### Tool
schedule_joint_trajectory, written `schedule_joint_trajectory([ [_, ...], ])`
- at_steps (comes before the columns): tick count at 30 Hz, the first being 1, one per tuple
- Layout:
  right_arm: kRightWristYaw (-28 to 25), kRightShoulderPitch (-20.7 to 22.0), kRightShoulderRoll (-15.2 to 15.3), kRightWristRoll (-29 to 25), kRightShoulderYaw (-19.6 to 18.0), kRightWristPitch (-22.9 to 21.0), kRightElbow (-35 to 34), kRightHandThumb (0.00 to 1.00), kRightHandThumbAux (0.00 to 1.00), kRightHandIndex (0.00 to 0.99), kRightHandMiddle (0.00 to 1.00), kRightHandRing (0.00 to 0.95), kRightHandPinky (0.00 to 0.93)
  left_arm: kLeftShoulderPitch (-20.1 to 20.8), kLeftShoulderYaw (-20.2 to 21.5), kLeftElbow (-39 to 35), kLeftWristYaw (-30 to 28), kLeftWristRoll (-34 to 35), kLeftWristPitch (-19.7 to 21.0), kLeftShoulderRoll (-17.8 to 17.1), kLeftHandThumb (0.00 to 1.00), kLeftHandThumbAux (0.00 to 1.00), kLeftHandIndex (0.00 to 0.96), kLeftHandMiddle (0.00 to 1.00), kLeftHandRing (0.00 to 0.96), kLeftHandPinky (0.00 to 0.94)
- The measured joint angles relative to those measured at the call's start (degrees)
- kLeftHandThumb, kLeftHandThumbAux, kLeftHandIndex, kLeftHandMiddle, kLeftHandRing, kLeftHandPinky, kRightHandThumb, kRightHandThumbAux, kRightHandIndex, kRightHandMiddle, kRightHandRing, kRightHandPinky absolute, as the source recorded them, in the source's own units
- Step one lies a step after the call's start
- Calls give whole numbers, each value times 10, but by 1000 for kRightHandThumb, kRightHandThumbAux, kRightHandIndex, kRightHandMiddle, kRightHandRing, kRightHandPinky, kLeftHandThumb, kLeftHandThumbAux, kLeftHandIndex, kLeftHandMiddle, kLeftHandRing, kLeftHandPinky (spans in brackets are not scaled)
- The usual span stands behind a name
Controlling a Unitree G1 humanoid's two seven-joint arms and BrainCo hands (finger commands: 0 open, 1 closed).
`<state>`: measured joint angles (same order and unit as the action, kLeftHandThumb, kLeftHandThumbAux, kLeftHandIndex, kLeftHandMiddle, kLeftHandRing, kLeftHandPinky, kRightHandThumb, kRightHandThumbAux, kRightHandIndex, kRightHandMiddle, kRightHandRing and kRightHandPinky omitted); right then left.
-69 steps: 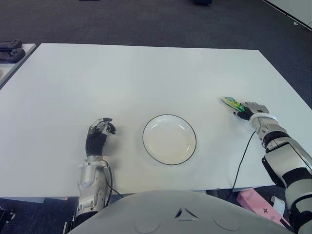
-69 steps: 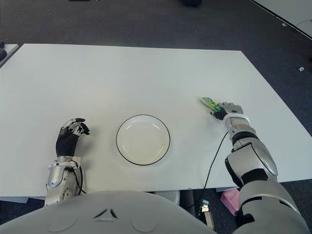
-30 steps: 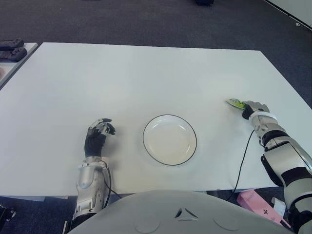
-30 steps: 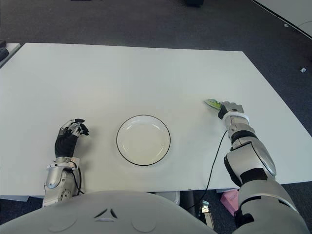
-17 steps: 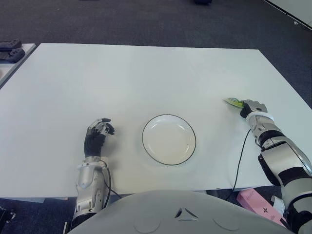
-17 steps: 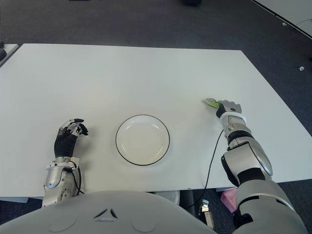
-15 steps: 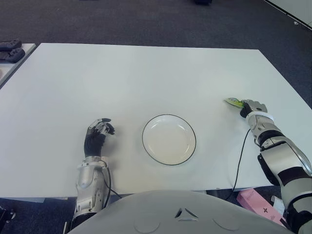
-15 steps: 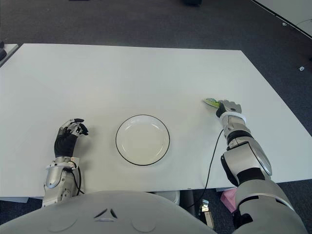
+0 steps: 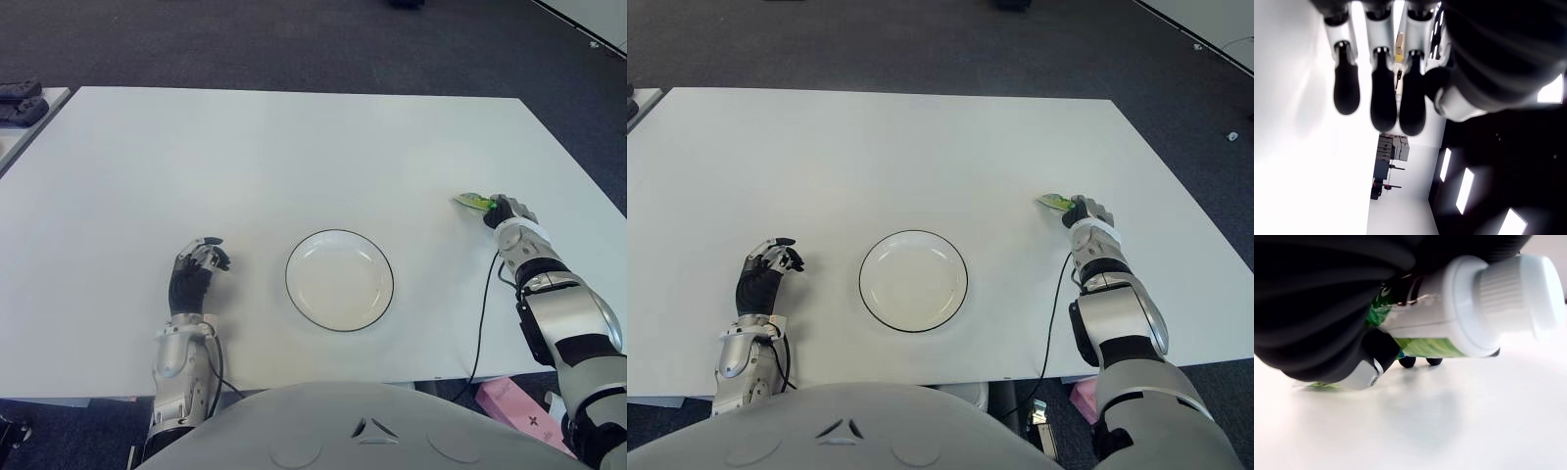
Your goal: Put the toothpaste on the table into the plate.
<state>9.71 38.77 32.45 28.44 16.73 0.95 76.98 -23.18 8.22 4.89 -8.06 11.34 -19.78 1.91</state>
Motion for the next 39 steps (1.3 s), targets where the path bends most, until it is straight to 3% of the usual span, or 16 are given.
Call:
schedule_joint_trajectory([
  [11, -22, 6, -25, -117, -125, 22, -8, 851, 681, 394, 538, 880, 884, 1, -1, 2, 0, -1, -3, -1, 701, 719, 434, 609, 588, 568],
  [17, -52, 20, -66, -170, -170, 39, -34, 851, 681, 394, 538, 883, 885, 6, -2, 8, 0, -1, -6, -1, 702, 719, 434, 607, 583, 560],
  [25, -66, 25, -127, -182, -177, 104, -73, 853, 680, 396, 540, 885, 883, 13, -2, 8, 0, 5, -5, 0, 703, 719, 436, 614, 589, 577],
  [29, -77, 22, -142, -182, -174, 135, -106, 853, 680, 396, 541, 885, 881, 14, -2, 8, 0, 6, -6, 2, 703, 718, 436, 615, 590, 578],
  [39, -132, -74, -148, -178, -134, 216, -337, 853, 680, 396, 537, 889, 853, 15, -2, 13, 0, 0, -13, 10, 703, 718, 436, 618, 595, 592],
])
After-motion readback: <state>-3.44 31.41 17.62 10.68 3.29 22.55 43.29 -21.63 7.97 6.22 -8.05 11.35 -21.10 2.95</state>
